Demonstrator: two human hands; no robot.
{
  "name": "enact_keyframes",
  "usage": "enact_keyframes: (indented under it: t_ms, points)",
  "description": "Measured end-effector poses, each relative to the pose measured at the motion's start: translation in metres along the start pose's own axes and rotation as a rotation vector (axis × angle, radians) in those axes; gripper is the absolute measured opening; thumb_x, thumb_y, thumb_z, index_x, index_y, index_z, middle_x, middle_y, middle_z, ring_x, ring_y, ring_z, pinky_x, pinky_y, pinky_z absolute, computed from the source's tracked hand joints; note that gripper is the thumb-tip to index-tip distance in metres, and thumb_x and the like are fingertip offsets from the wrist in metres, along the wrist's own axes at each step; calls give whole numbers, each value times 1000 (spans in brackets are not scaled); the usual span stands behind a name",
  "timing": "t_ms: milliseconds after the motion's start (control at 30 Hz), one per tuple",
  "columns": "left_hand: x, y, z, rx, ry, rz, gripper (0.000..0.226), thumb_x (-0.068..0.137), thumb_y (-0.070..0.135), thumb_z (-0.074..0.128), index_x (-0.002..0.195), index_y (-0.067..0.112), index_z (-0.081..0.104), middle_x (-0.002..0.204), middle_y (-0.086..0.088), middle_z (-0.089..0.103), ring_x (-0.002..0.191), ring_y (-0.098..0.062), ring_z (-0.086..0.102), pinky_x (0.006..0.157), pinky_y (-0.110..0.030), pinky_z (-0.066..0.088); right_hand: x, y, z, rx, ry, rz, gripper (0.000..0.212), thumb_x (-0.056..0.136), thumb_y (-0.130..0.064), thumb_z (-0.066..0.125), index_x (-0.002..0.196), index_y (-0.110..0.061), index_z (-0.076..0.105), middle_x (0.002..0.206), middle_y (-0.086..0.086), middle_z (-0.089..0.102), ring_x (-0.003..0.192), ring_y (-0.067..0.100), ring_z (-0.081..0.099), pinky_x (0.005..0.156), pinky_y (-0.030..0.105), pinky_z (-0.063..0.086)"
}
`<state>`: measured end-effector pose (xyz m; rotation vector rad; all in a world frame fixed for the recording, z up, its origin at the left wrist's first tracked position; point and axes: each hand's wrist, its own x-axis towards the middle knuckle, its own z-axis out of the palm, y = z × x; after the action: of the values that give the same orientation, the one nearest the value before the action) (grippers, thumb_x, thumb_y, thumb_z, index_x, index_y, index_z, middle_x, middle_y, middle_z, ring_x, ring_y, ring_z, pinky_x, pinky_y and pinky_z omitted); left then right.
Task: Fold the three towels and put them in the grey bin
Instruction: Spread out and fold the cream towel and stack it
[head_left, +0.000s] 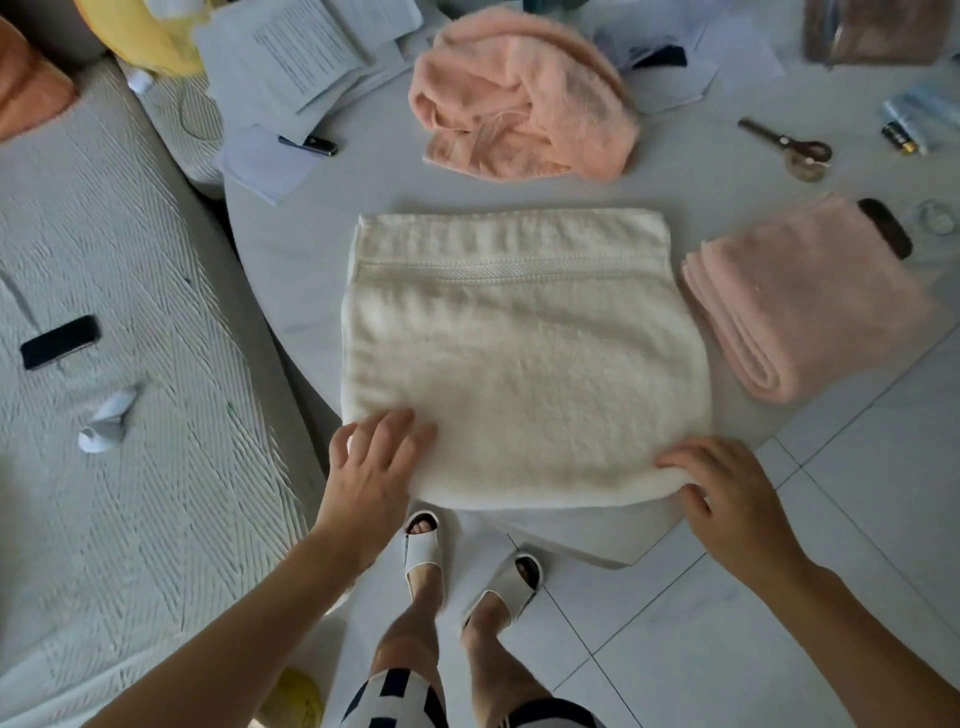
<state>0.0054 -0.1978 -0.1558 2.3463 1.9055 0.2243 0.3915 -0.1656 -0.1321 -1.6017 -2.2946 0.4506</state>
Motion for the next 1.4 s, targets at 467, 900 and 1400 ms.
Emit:
enact_keyframes:
  t_ms: [467, 900, 1400]
  points:
    - [49, -34, -92, -364, 80, 3, 17, 92, 24, 53, 104, 17, 63, 92, 8, 61, 74, -2, 57, 68, -14, 47, 61, -21, -75, 466, 124, 374, 26, 82, -29, 63, 94, -51, 64, 93, -27, 69, 83, -7, 64, 59, 1, 43]
    - [32, -25, -77, -343, -220, 189, 31, 70, 11, 72, 100, 12, 78, 103, 2, 77, 94, -16, 75, 75, -30, 62, 53, -12, -74, 453, 10, 552, 48, 84, 0, 71, 89, -47, 69, 81, -17, 71, 77, 6, 65, 55, 6, 43]
    - [232, -104, -105, -593, -28, -412, 10, 92, 39, 61, 92, 30, 66, 76, 9, 67, 73, -14, 63, 59, -28, 44, 232, 15, -71, 538, 277, 586, 20, 76, -34, 64, 95, -28, 66, 96, 0, 72, 86, 18, 64, 74, 32, 50]
